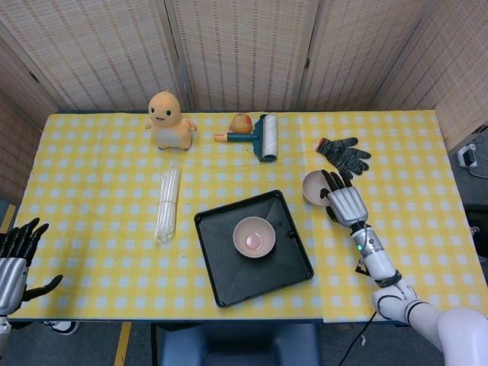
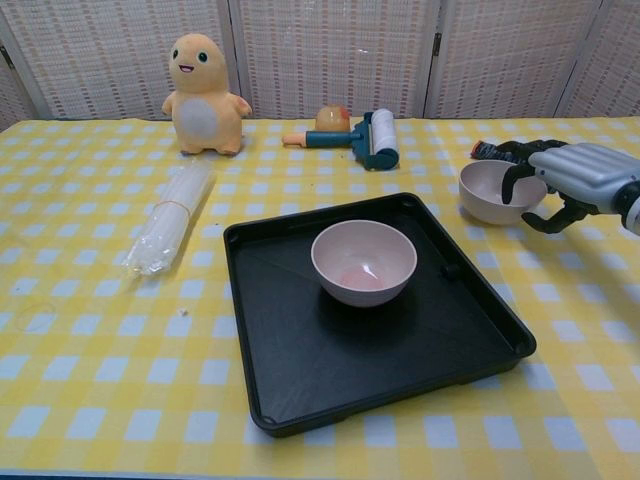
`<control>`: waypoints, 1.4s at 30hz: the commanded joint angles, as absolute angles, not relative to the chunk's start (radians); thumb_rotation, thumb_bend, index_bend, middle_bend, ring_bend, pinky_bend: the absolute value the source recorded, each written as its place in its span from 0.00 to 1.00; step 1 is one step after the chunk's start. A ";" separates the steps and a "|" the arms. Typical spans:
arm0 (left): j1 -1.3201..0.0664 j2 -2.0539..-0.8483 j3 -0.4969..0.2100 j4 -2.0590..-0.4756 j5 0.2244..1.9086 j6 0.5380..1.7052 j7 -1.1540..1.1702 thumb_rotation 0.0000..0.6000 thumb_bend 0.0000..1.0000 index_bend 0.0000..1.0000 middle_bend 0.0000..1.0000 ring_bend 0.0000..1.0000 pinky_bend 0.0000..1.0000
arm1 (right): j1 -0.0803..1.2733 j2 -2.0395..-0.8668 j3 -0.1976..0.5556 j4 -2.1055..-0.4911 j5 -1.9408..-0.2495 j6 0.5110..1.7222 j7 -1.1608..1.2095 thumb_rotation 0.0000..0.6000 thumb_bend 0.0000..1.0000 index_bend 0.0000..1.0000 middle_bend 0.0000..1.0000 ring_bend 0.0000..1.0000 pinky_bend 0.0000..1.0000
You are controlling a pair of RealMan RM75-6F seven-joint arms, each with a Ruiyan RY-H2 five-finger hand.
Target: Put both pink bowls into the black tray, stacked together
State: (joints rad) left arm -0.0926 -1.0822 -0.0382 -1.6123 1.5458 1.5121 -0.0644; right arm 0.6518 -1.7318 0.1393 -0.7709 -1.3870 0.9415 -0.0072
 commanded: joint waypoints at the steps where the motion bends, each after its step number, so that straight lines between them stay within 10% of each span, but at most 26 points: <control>1: -0.093 -1.082 -0.038 -1.612 1.546 1.512 -0.065 1.00 0.22 0.00 0.01 0.00 0.00 | 0.658 -1.746 0.135 -0.754 -1.391 0.937 0.006 1.00 0.49 0.43 0.00 0.00 0.00; 14: -0.093 -1.080 -0.037 -1.612 1.546 1.513 -0.071 1.00 0.22 0.00 0.01 0.00 0.00 | 0.651 -1.779 0.136 -0.698 -1.407 0.998 0.045 1.00 0.49 0.69 0.06 0.02 0.00; 42: -0.087 -1.070 -0.032 -1.618 1.559 1.529 -0.088 1.00 0.22 0.00 0.01 0.00 0.00 | 0.615 -1.636 0.060 -1.237 -1.673 1.351 -0.147 1.00 0.49 0.70 0.09 0.05 0.00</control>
State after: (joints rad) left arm -0.0867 -1.0698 -0.0317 -1.6184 1.5593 1.5287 -0.0884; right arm 0.6171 -1.6407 0.0717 -1.2173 -1.6558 1.3374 -0.1280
